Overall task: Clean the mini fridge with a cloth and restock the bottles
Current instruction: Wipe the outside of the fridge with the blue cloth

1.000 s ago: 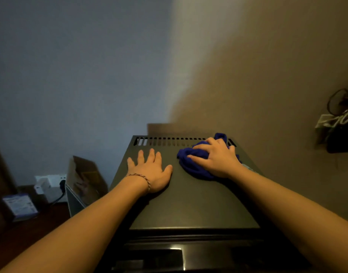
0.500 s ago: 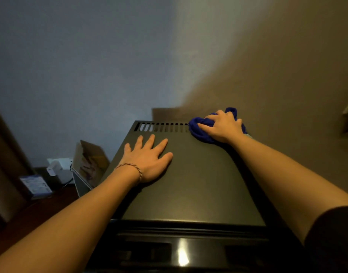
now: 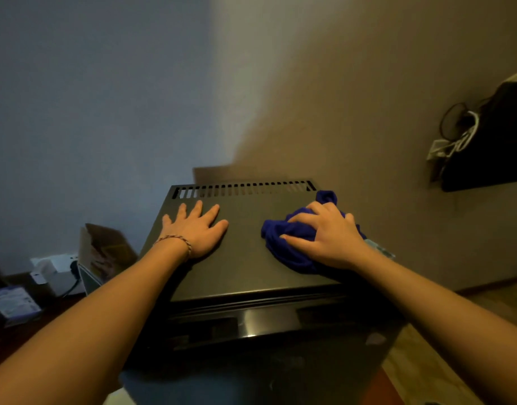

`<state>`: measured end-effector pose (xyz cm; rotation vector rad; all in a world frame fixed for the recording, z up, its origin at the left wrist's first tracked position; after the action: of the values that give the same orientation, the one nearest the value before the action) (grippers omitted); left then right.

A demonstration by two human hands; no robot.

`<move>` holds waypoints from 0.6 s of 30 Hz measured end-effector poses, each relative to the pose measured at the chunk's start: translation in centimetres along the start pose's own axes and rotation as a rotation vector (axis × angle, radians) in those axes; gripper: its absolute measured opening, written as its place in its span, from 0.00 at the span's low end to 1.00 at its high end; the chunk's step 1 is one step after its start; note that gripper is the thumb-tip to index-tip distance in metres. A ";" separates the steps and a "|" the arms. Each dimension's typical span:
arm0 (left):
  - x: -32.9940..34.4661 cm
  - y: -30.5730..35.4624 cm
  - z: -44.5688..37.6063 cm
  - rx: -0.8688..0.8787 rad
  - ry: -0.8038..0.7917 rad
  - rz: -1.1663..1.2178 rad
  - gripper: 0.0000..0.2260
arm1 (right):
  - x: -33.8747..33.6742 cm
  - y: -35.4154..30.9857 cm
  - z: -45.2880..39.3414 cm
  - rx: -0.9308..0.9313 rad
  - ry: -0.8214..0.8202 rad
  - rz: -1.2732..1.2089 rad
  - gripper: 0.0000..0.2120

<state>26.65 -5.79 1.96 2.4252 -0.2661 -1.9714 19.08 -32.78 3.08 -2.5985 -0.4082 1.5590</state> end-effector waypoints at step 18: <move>0.0 3.6 -0.4 -0.013 -0.062 0.019 0.30 | -0.8 0.2 1.4 0.067 0.022 0.040 0.31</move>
<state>26.61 -9.42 2.47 2.3478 -0.2750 -2.0363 17.51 -33.26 3.04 -2.5865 -0.2985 1.5270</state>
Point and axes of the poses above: each hand's wrist, its own z-axis away from the middle knuckle, its own x-axis out of the palm, y = z × x, the point moved 1 cm from there along -z, towards the middle knuckle, and after that the axes turned 15 degrees about y, right-handed, at the moved point
